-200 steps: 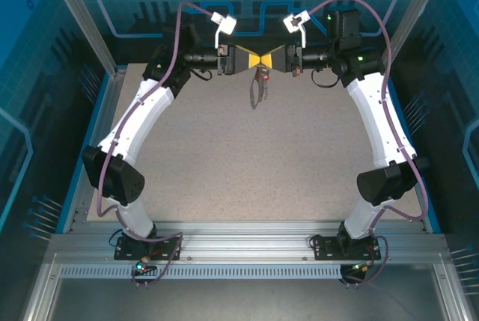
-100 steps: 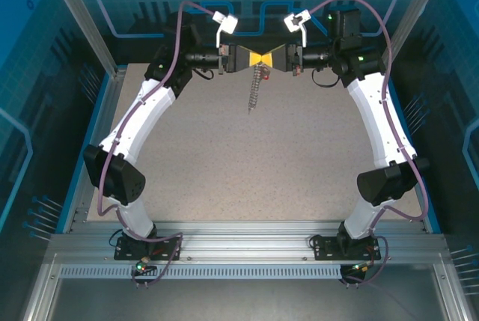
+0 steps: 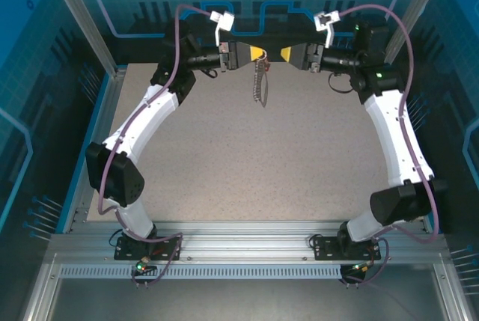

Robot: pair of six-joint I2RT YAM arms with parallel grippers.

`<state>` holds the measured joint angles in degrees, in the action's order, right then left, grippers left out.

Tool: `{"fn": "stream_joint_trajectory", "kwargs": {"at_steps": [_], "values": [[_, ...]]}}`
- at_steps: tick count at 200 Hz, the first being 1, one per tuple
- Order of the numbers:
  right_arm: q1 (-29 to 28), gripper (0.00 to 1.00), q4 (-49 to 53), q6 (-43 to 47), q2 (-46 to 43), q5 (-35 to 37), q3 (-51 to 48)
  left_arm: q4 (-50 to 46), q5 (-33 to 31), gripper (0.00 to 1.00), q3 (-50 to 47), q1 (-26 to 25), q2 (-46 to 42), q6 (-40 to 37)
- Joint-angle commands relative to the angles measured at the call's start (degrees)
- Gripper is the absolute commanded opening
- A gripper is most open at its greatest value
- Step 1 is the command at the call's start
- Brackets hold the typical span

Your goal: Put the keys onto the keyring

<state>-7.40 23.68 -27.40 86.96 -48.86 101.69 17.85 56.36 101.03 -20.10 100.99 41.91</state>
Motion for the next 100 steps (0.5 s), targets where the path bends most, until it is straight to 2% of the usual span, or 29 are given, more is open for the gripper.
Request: {"fn": "stream_joint_trajectory", "kwargs": {"at_steps": [1, 44, 100], "values": [[0.0, 0.53, -6.9, -3.6, -2.7, 2.0, -2.6, 9.1, -1.0, 0.0, 1.0, 0.0, -1.9, 5.6], [-4.0, 0.58, -4.6, 0.2, -3.0, 3.0, -2.2, 13.8, -1.1, 0.0, 2.6, 0.0, -1.1, 10.5], [-7.2, 0.59, -4.1, 1.4, -1.7, 2.9, -0.5, 16.1, -1.6, 0.0, 3.2, 0.0, -0.7, 13.4]]}}
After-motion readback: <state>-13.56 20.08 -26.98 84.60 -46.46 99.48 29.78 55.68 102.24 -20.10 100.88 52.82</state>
